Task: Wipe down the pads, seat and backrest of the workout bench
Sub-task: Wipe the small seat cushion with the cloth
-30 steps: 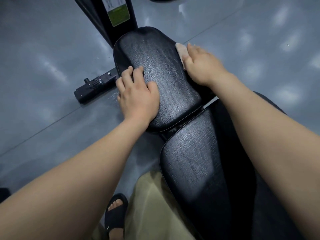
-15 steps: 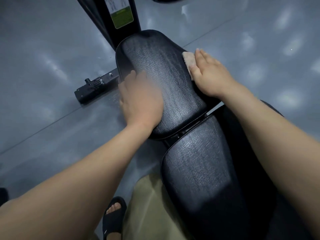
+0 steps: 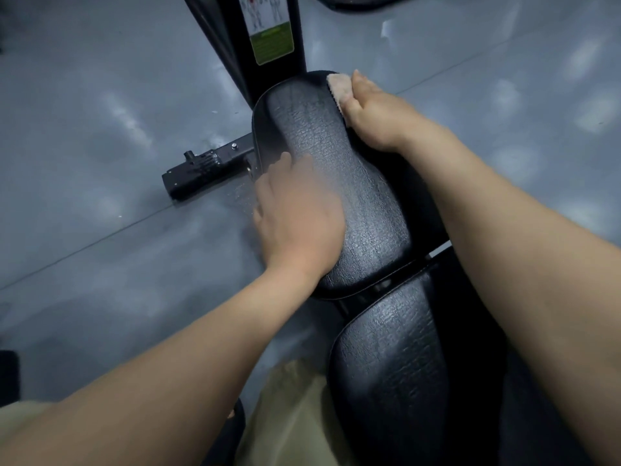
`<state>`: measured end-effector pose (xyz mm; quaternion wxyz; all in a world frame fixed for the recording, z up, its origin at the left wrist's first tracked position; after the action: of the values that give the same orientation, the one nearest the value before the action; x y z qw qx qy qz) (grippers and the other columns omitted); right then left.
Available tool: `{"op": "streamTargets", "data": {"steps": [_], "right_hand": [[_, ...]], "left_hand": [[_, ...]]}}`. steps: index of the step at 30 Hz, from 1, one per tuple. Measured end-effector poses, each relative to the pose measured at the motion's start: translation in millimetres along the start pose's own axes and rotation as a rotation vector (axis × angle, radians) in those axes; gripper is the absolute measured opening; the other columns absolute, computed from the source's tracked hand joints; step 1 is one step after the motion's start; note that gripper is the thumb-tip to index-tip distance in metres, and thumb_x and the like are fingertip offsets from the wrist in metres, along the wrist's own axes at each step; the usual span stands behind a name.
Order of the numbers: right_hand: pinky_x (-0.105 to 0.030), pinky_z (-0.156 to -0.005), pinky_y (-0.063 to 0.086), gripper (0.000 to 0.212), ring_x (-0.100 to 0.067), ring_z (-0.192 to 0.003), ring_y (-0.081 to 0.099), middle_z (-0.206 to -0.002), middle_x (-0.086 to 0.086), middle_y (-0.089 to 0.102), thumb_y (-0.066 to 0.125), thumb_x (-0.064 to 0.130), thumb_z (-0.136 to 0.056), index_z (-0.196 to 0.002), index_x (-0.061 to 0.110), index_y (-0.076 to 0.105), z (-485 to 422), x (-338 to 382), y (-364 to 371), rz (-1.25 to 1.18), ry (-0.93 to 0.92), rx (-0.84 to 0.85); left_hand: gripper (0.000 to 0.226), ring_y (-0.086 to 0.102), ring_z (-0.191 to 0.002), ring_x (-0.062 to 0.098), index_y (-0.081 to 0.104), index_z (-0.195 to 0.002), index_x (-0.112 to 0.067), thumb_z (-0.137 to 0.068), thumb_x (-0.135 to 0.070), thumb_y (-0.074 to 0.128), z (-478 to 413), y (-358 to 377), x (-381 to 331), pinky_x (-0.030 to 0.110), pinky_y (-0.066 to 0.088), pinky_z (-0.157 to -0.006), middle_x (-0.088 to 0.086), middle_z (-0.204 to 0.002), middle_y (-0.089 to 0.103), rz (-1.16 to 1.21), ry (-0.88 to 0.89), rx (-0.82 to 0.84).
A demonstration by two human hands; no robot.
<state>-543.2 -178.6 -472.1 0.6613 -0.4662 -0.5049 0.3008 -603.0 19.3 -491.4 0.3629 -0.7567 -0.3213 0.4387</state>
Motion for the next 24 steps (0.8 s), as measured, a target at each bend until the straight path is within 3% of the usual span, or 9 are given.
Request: {"op": "streamTargets", "data": {"steps": [7, 12, 17, 21, 24], "right_hand": [[-0.030, -0.124, 0.008, 0.072, -0.015, -0.155, 0.012, -0.168, -0.004, 0.015, 0.021, 0.061, -0.105, -0.161, 0.016, 0.016, -35, 26, -4, -0.070, -0.052, 0.015], [-0.033, -0.123, 0.008, 0.064, -0.018, -0.155, 0.010, -0.168, -0.001, 0.017, 0.024, 0.065, -0.103, -0.159, 0.034, 0.023, -32, 45, -4, -0.043, -0.163, 0.016], [-0.037, -0.126, 0.003, 0.062, -0.034, -0.155, 0.006, -0.167, -0.014, 0.014, 0.017, 0.055, -0.105, -0.160, 0.025, 0.022, 15, 54, 3, 0.161, -0.348, 0.006], [-0.024, -0.119, -0.010, 0.056, -0.029, -0.155, 0.005, -0.167, -0.018, 0.011, 0.026, 0.037, -0.110, -0.159, 0.012, 0.021, 61, 49, 6, 0.241, -0.377, -0.036], [-0.029, -0.123, -0.007, 0.065, -0.029, -0.155, 0.008, -0.166, -0.019, 0.015, 0.019, 0.048, -0.106, -0.159, 0.009, 0.024, 94, 39, 14, 0.242, -0.390, -0.041]], "left_hand": [[0.054, 0.036, -0.135, 0.029, 0.051, -0.139, -0.024, -0.087, -0.035, 0.041, -1, 1, 3, 0.050, 0.041, -0.104, 0.005, -0.150, 0.042, 0.036, -0.011, 0.013], [0.053, 0.033, -0.137, 0.026, 0.052, -0.138, -0.025, -0.087, -0.034, 0.042, -2, 0, 8, 0.048, 0.038, -0.108, 0.002, -0.149, 0.042, 0.108, -0.024, 0.023], [0.053, 0.034, -0.137, 0.027, 0.054, -0.138, -0.025, -0.087, -0.033, 0.043, -1, -3, 8, 0.047, 0.036, -0.110, 0.003, -0.148, 0.043, 0.165, -0.022, 0.020], [0.053, 0.033, -0.137, 0.028, 0.054, -0.139, -0.025, -0.088, -0.033, 0.043, 0, -4, 8, 0.045, 0.035, -0.111, 0.003, -0.149, 0.042, 0.181, -0.022, 0.033], [0.052, 0.032, -0.138, 0.027, 0.053, -0.139, -0.024, -0.089, -0.033, 0.043, 2, -6, 7, 0.044, 0.033, -0.112, 0.003, -0.149, 0.042, 0.182, -0.018, 0.048]]}}
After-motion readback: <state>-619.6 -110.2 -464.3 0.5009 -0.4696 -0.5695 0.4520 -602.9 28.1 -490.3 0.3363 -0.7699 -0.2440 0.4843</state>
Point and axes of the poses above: each hand's wrist, its own z-axis away from the middle knuckle, its own y-axis out of the palm, x = y × z, the point moved 9 cm from there along -z, towards the middle knuckle
